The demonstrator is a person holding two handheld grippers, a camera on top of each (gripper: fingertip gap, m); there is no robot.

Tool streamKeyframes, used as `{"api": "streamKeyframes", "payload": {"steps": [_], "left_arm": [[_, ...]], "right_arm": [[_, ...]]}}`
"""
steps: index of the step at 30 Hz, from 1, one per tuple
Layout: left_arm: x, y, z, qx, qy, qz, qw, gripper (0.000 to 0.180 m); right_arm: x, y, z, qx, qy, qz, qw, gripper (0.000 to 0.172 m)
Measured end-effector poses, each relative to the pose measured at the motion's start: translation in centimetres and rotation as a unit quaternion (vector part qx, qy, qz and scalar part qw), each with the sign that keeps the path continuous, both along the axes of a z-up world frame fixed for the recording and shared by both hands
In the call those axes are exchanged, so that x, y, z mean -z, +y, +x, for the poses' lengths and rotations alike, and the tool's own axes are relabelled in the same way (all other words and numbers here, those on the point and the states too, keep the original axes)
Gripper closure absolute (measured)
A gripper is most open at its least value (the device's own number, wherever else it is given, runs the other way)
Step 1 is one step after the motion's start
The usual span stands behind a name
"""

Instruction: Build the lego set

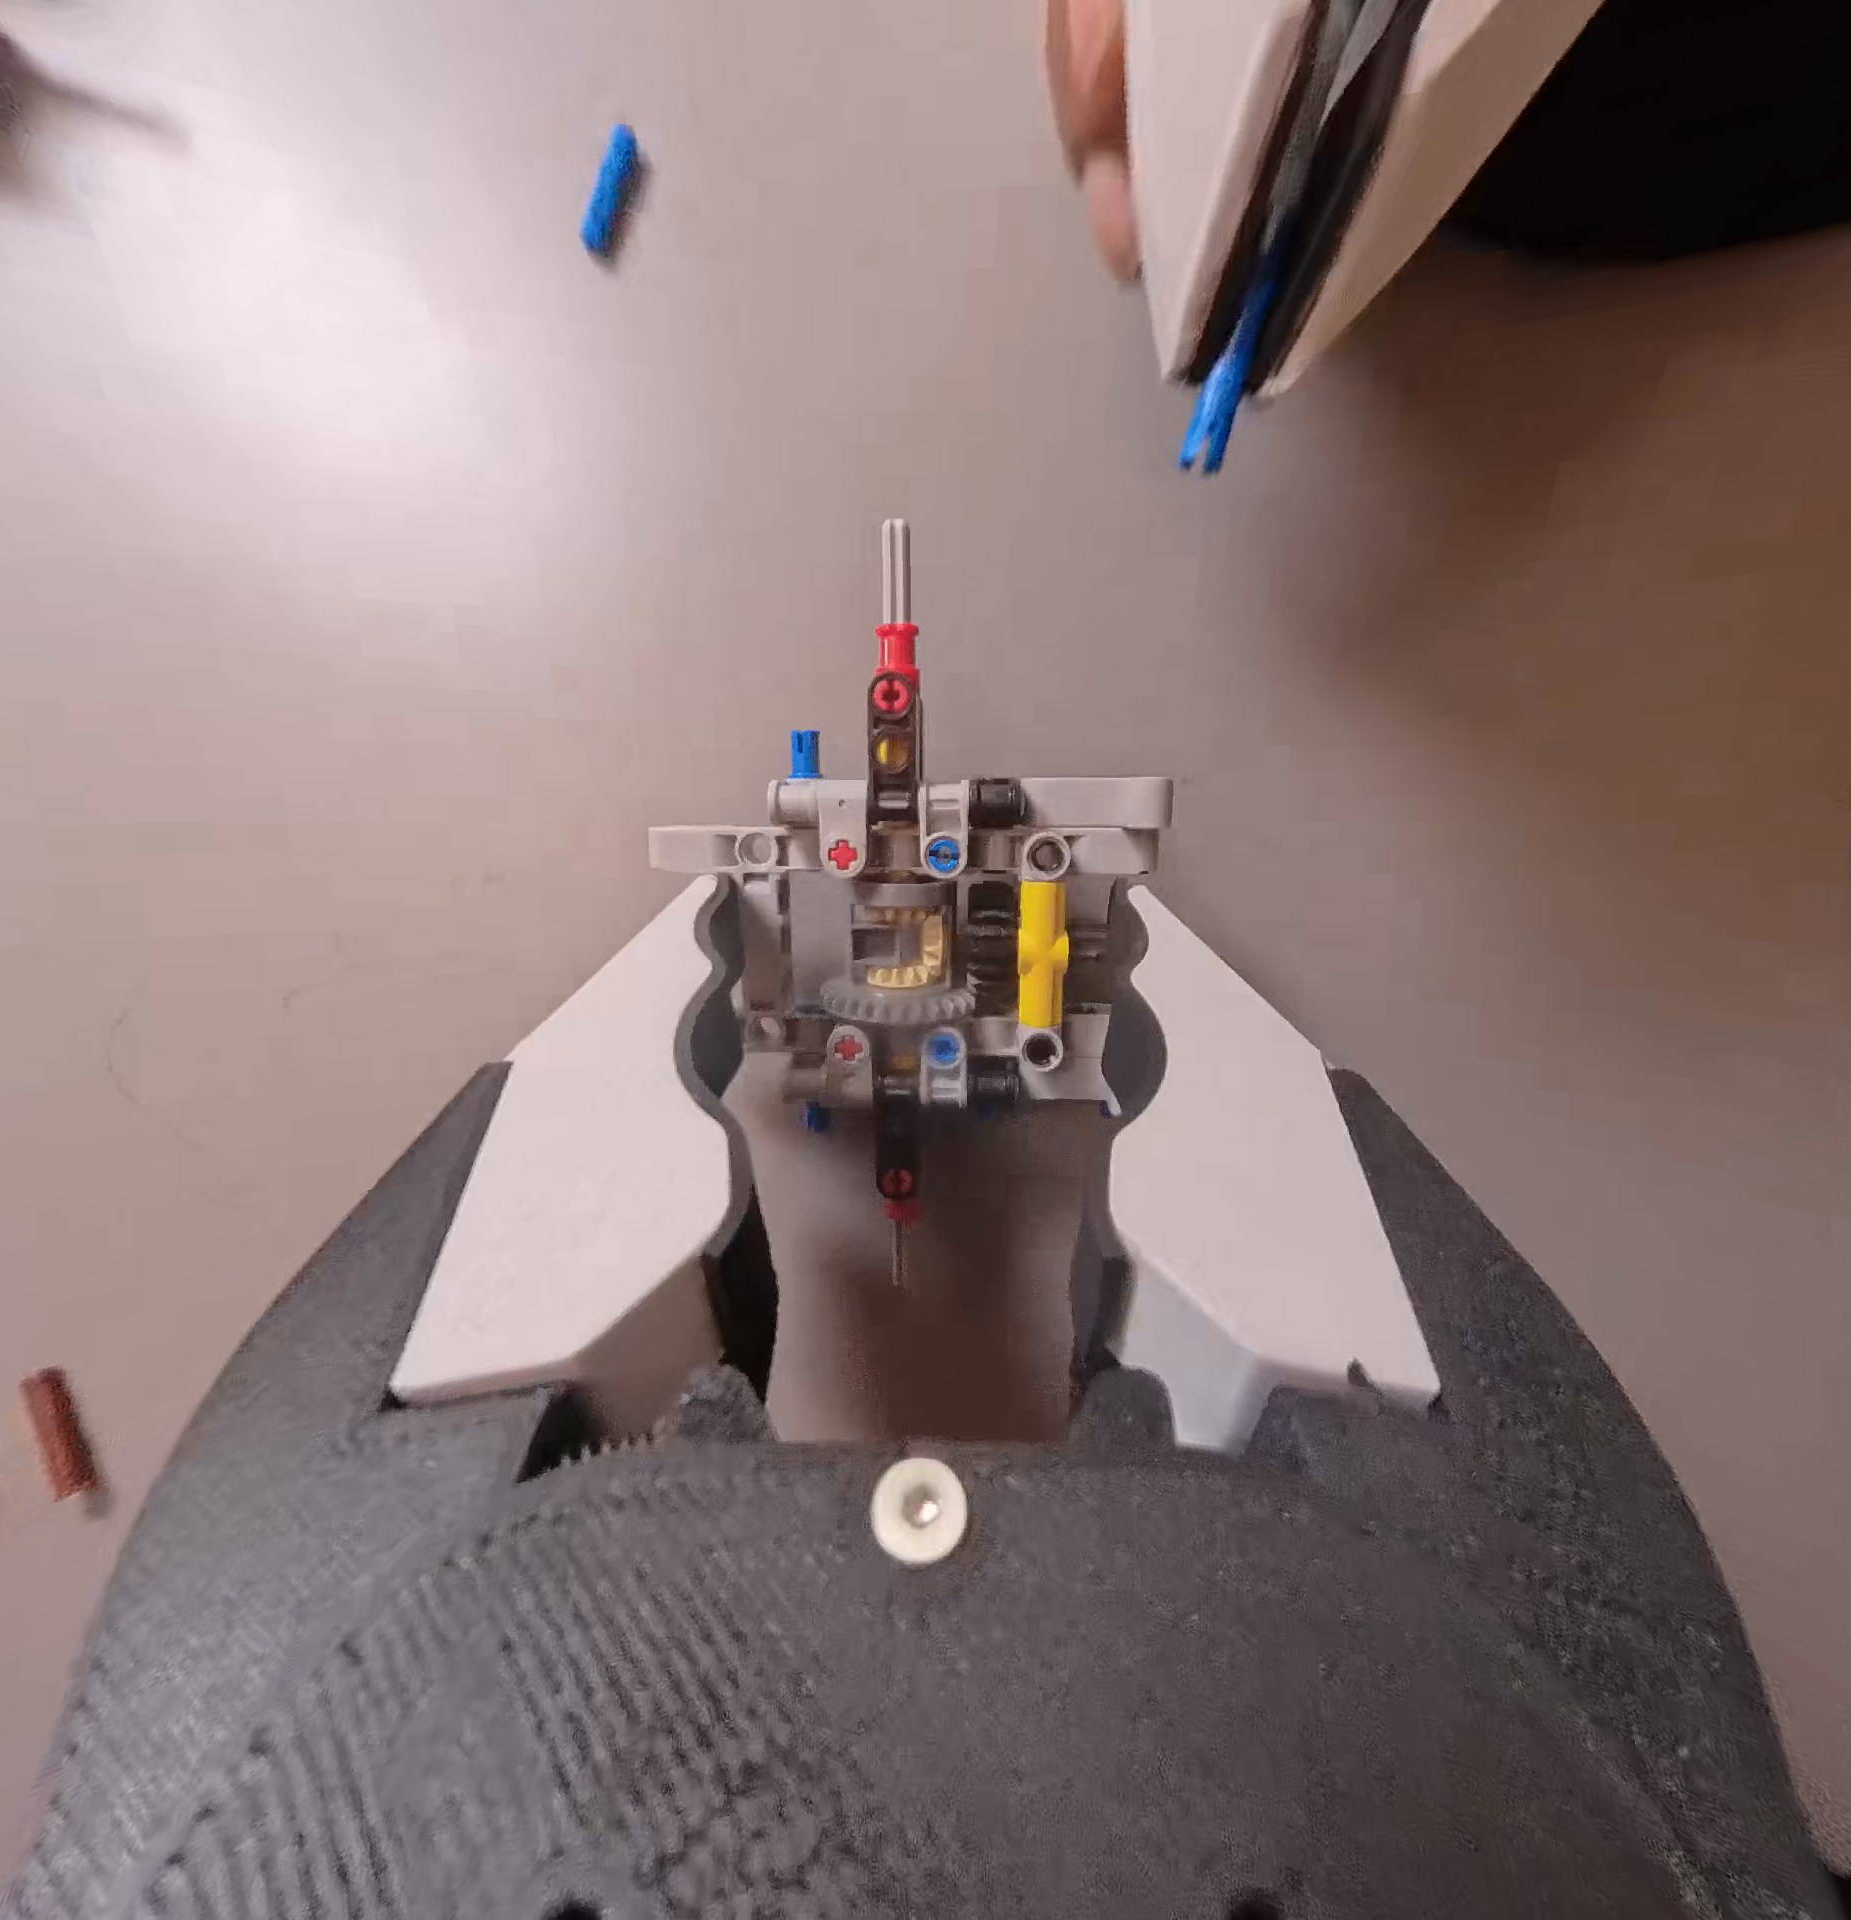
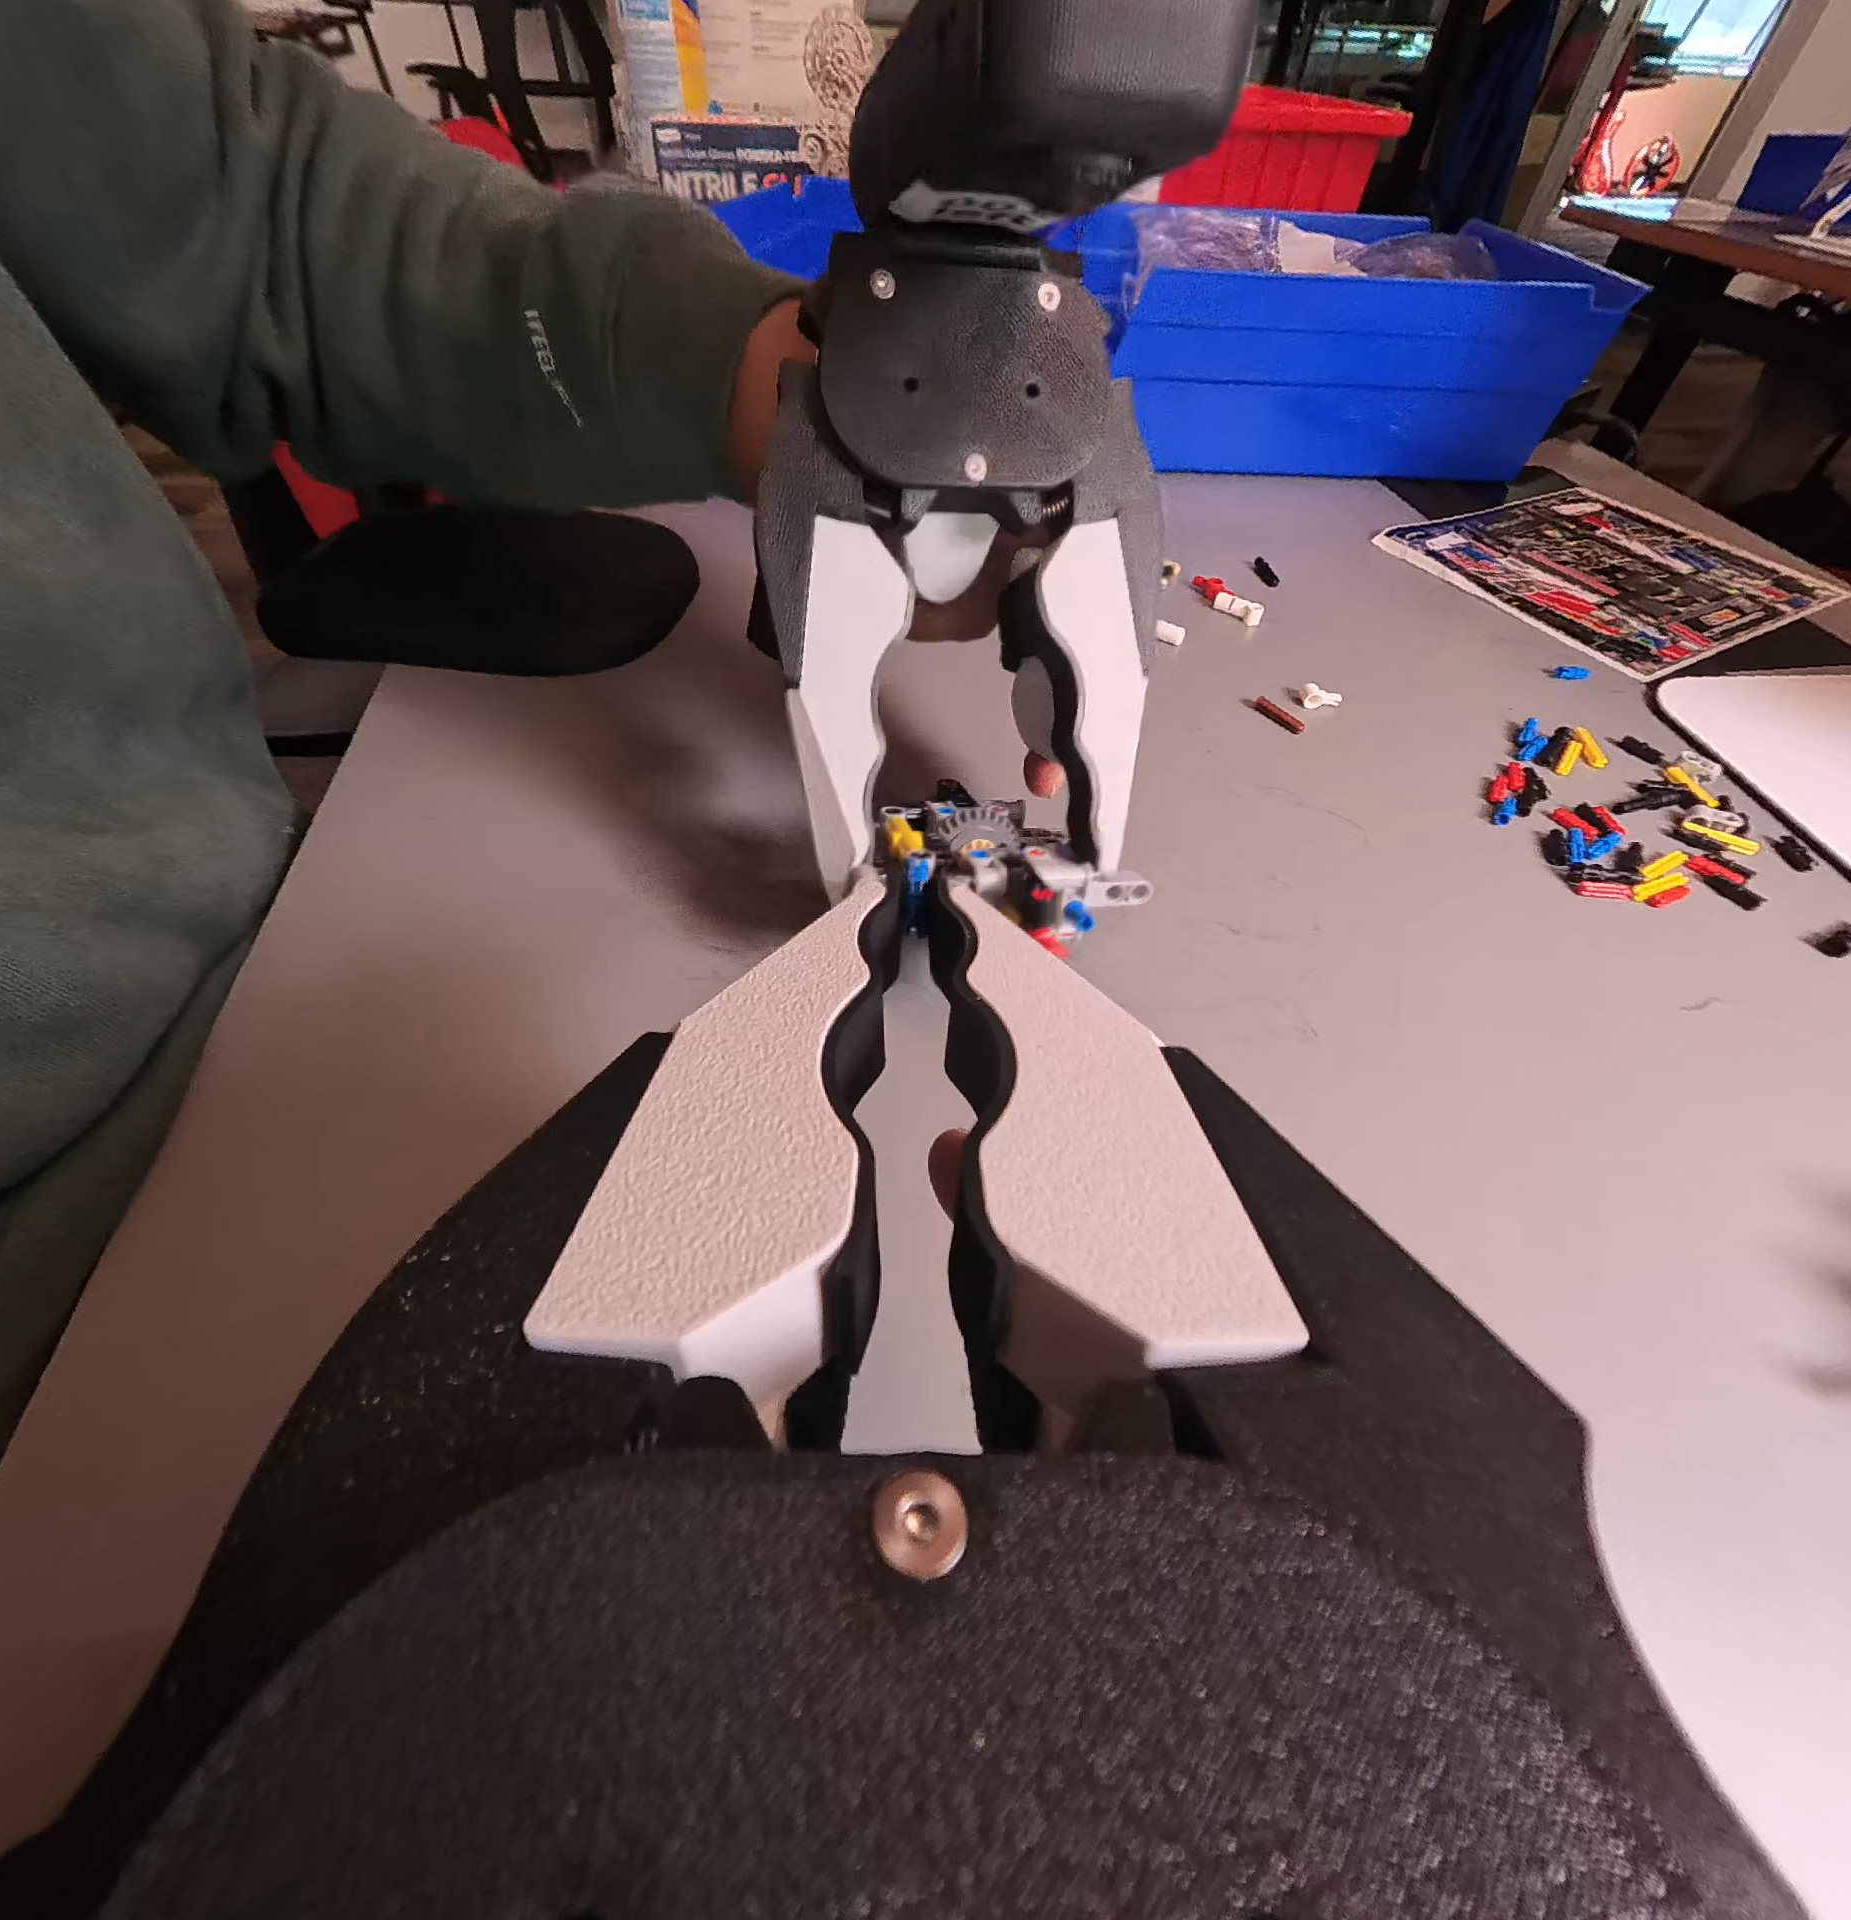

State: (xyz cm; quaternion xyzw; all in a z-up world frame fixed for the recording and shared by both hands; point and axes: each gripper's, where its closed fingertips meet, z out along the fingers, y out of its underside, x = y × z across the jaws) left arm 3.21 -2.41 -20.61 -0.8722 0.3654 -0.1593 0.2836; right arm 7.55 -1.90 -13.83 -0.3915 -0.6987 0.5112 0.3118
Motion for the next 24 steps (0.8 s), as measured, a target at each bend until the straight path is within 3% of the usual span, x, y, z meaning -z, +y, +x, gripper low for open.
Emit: {"api": "streamKeyframes", "payload": {"steps": [3,5,10,24], "left_arm": [[-2.1,0.2,0.8,-0.019,-0.094,0.063,0.993,0.111],[-2.6,0.0,1.0,-0.029,-0.120,0.088,0.988,0.111],[-2.5,-0.3,1.4,-0.036,-0.151,0.111,0.982,0.111],[-1.6,-1.0,1.4,-0.025,-0.170,0.090,0.981,0.112]], "right_arm": [[-0.3,-0.9,0.1,-0.022,0.003,-0.028,0.999,0.169],[-0.1,-1.4,0.1,-0.034,-0.001,-0.039,0.999,0.169],[1.1,-2.4,-0.3,-0.051,-0.029,-0.052,0.997,0.169],[3.1,-3.4,-0.2,-0.075,-0.082,-0.047,0.993,0.169]]}}
